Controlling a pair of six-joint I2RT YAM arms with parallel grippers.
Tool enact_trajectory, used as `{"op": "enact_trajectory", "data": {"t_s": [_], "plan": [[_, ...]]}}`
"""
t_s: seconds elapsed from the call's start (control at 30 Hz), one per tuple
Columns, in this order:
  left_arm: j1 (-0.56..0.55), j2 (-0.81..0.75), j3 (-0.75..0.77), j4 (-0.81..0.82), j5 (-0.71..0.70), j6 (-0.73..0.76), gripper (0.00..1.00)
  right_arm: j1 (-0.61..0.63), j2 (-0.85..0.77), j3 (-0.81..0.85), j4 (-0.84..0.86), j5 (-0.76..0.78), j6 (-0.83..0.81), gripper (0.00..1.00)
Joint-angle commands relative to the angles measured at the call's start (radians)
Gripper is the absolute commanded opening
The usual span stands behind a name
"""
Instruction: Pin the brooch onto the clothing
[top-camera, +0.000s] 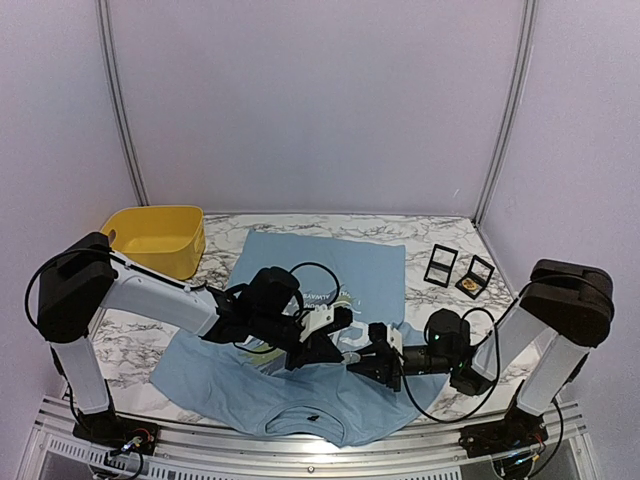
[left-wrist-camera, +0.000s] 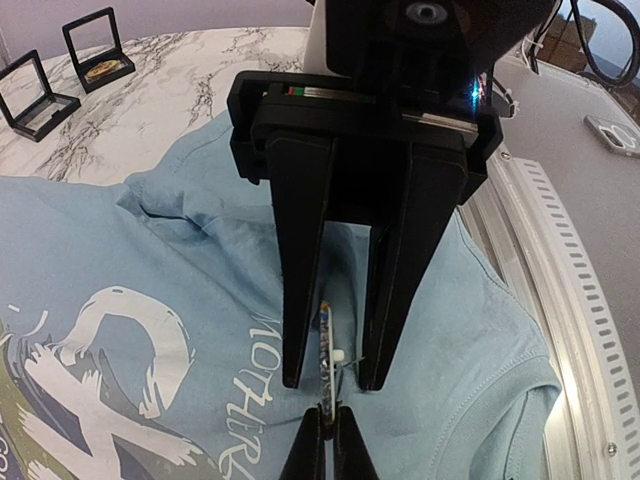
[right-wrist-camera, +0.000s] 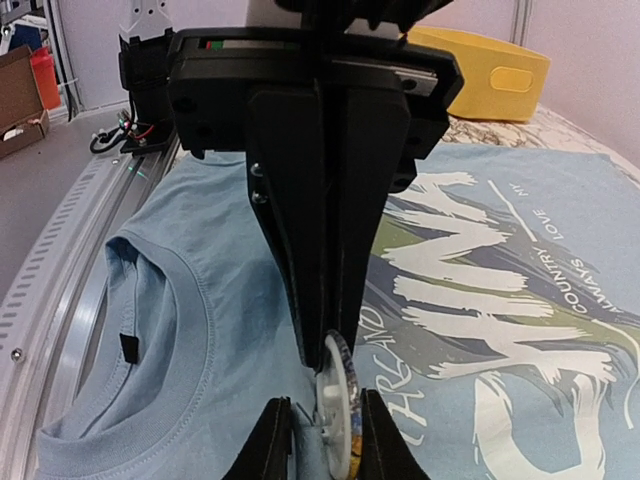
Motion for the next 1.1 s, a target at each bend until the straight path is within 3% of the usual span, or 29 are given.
{"op": "enact_trajectory", "data": {"t_s": [0.0, 0.07, 0.17, 0.33, 0.57, 0.8, 0.93, 1.07], "plan": [[0.004, -0.013, 0.015, 0.016, 0.017, -0.003, 0.00, 0.004, 0.000, 0.025, 0.038, -0.024, 0.024, 0.14], [0.004, -0.016, 0.014, 0.016, 0.017, 0.002, 0.00, 0.004, -0.006, 0.028, 0.012, -0.024, 0.010, 0.06], [0.003, -0.019, 0.013, 0.016, 0.015, 0.006, 0.00, 0.004, -0.004, 0.029, 0.010, -0.021, 0.018, 0.04], [-0.003, -0.024, 0.014, 0.017, -0.007, 0.017, 0.00, 0.004, 0.002, 0.078, -0.040, 0.017, 0.076, 0.04], [-0.010, -0.019, 0.027, 0.017, -0.005, 0.014, 0.00, 0.004, -0.012, 0.116, -0.153, 0.098, 0.056, 0.14], [-0.013, -0.023, 0.018, 0.017, -0.008, 0.014, 0.00, 0.004, -0.031, 0.087, -0.137, 0.134, 0.058, 0.04], [-0.012, -0.032, 0.008, 0.018, -0.004, 0.025, 0.00, 0.001, -0.040, 0.053, -0.112, 0.115, 0.054, 0.00], [-0.012, -0.037, 0.001, 0.018, 0.005, 0.036, 0.00, -0.037, -0.040, 0.043, -0.071, -0.015, 0.084, 0.00]]}}
